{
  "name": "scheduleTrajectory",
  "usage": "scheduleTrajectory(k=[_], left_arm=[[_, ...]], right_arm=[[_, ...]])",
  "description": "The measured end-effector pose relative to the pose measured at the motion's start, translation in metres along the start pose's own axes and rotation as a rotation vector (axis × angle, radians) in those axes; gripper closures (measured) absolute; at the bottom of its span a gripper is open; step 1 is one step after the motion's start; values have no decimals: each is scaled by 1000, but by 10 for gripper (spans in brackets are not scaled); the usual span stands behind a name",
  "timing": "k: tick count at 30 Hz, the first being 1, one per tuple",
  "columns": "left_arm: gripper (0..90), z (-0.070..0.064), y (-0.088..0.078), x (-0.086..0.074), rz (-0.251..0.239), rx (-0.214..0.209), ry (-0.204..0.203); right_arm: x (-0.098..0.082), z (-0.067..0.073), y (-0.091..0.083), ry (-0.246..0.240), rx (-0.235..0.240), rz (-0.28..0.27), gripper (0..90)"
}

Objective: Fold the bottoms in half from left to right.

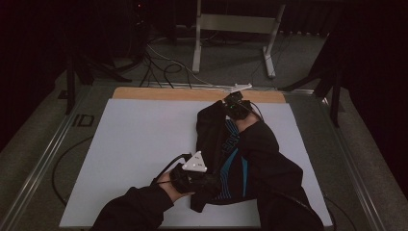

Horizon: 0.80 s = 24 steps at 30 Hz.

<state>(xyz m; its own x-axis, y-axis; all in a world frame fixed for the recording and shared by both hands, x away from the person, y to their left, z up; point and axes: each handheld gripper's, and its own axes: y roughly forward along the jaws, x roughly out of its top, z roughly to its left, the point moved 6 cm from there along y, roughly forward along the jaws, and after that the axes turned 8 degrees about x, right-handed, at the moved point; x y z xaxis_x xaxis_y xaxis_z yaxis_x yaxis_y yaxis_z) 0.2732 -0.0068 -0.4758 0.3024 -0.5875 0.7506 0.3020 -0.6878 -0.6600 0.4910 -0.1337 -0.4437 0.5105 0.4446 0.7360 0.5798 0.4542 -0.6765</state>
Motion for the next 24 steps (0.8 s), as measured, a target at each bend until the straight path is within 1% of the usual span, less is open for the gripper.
scheduleTrajectory(k=[3,6,8,11,18,24], left_arm=[[854,-3,6,5,-3,-9,3],[855,-6,14,8,-7,-26,7],[854,-8,20,9,-6,-29,9],[854,-11,29,10,1,-34,22],[854,-17,43,14,10,-60,27],[854,-19,54,17,21,-69,35]], right_arm=[[-4,-7,-5,5,-11,3,892],[-8,-13,-8,8,-19,4,892],[-11,-16,-11,11,-23,4,892],[-17,-22,-13,16,-31,11,893],[-28,-32,-14,28,-43,21,892],[-34,-37,-13,35,-49,26,892]])
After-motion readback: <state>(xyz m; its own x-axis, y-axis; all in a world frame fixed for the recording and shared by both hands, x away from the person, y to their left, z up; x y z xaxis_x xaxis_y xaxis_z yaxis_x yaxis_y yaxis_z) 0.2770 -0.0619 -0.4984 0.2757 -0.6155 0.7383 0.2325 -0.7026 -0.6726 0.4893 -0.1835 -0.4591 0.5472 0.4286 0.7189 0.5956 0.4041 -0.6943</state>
